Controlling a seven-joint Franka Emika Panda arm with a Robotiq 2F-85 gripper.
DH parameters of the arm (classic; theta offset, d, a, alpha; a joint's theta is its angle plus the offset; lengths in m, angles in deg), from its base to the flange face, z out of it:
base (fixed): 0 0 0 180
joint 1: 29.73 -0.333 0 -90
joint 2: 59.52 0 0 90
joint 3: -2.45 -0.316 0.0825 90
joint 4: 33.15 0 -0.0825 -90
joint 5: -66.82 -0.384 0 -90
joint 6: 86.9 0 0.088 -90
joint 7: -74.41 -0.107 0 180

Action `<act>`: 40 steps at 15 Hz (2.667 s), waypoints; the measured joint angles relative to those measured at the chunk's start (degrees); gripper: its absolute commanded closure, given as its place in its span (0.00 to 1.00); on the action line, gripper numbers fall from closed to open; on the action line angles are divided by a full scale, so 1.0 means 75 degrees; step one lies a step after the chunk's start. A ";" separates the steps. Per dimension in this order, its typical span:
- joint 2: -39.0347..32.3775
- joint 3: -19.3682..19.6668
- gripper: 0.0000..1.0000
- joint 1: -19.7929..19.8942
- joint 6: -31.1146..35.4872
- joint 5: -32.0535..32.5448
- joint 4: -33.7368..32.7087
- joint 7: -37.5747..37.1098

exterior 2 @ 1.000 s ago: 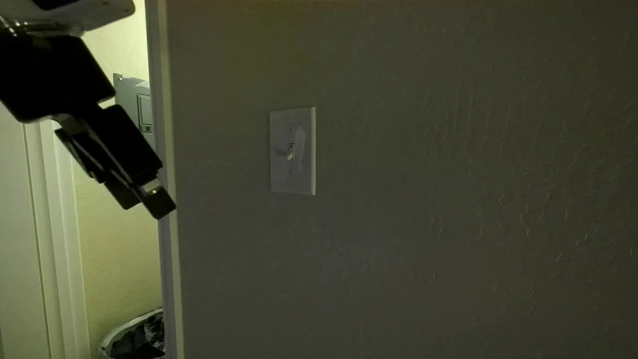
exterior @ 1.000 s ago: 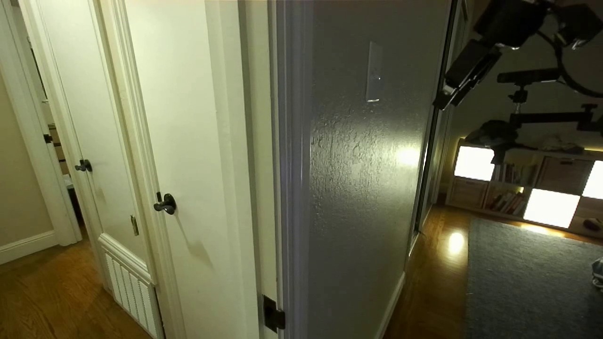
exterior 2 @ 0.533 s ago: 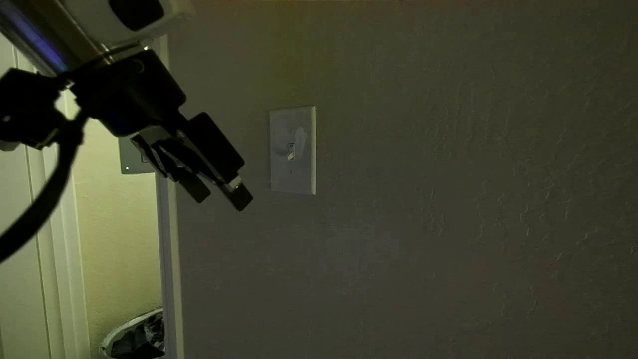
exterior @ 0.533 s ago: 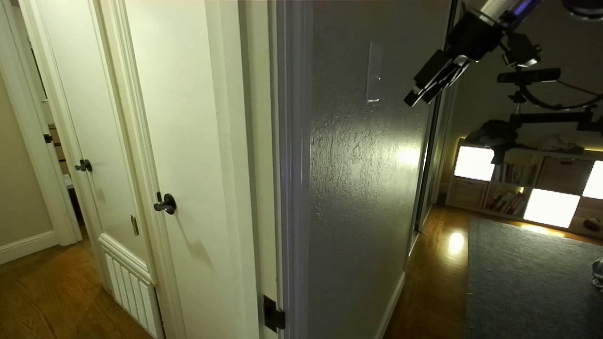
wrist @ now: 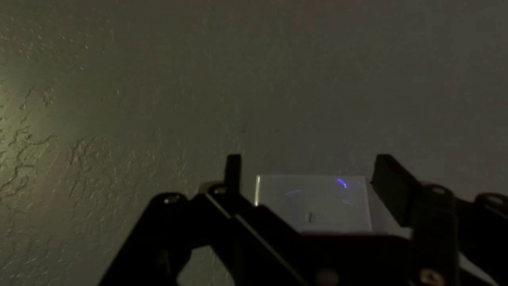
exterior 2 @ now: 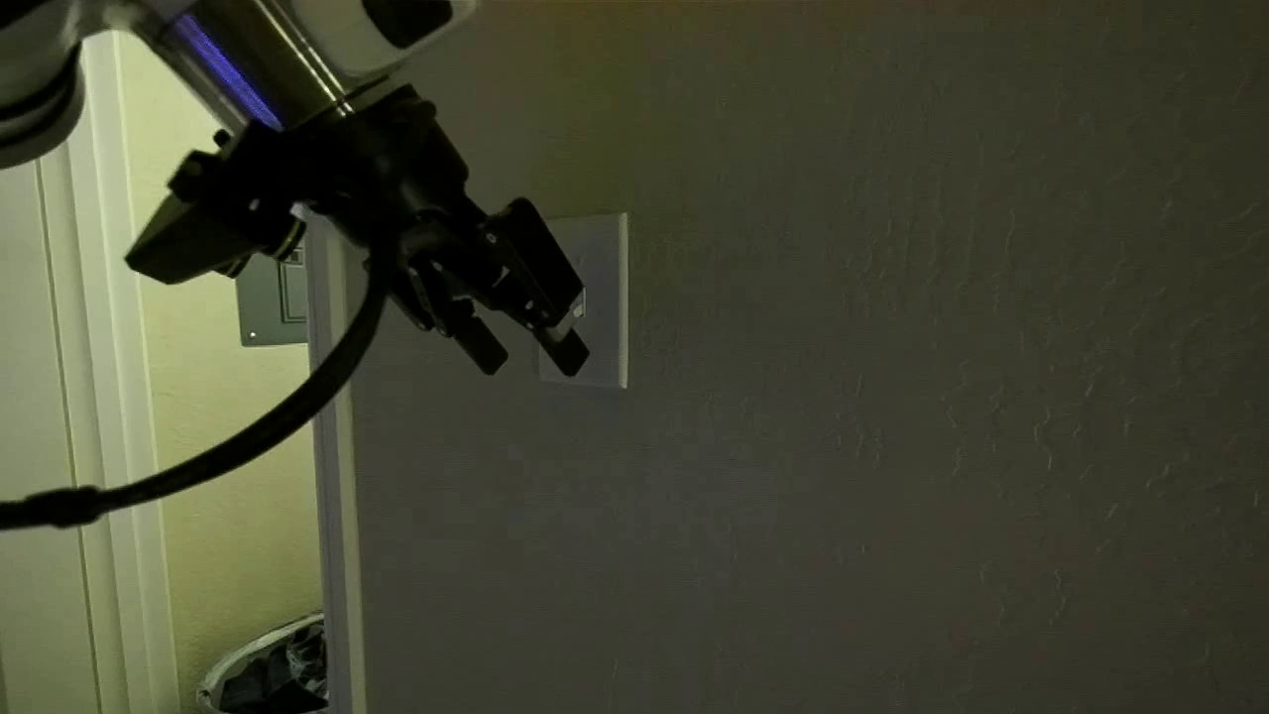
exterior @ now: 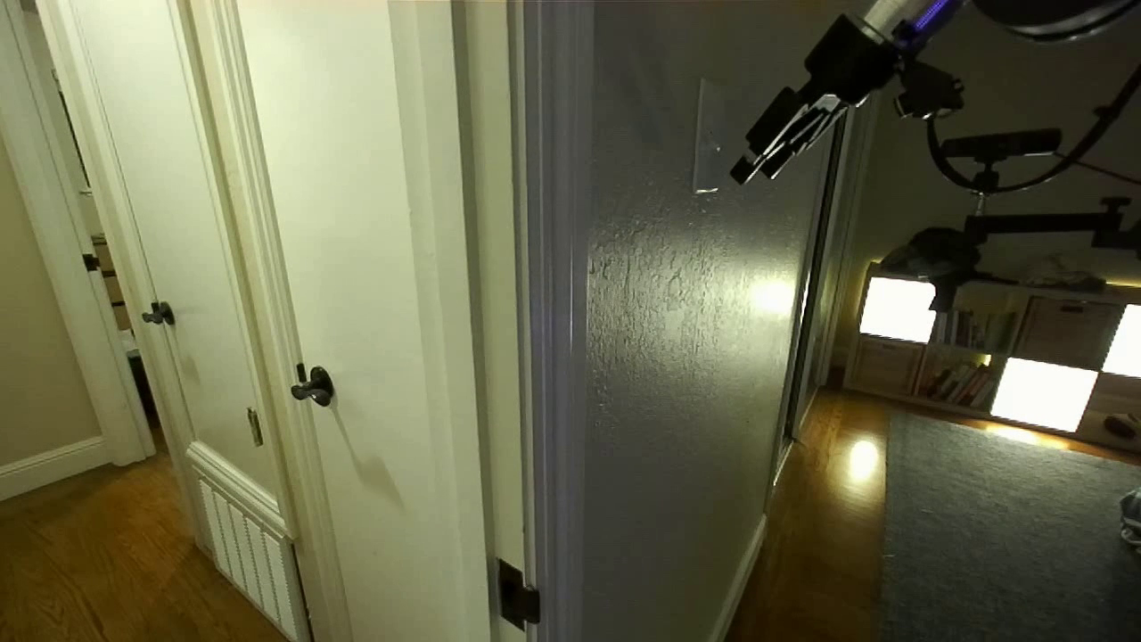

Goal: Turn on the light switch, turn off the light switch then turn on the light switch

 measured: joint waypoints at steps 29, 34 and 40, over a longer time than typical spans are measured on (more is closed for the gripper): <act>-0.0635 0.0055 0.95 -0.0072 0.0646 -0.1408 -0.0718 0.1923; -0.0340 0.0016 0.93 -0.0132 0.0648 -0.2197 -0.0748 0.2010; -0.0223 0.0027 0.94 -0.0202 0.0623 -0.2729 -0.0671 0.2068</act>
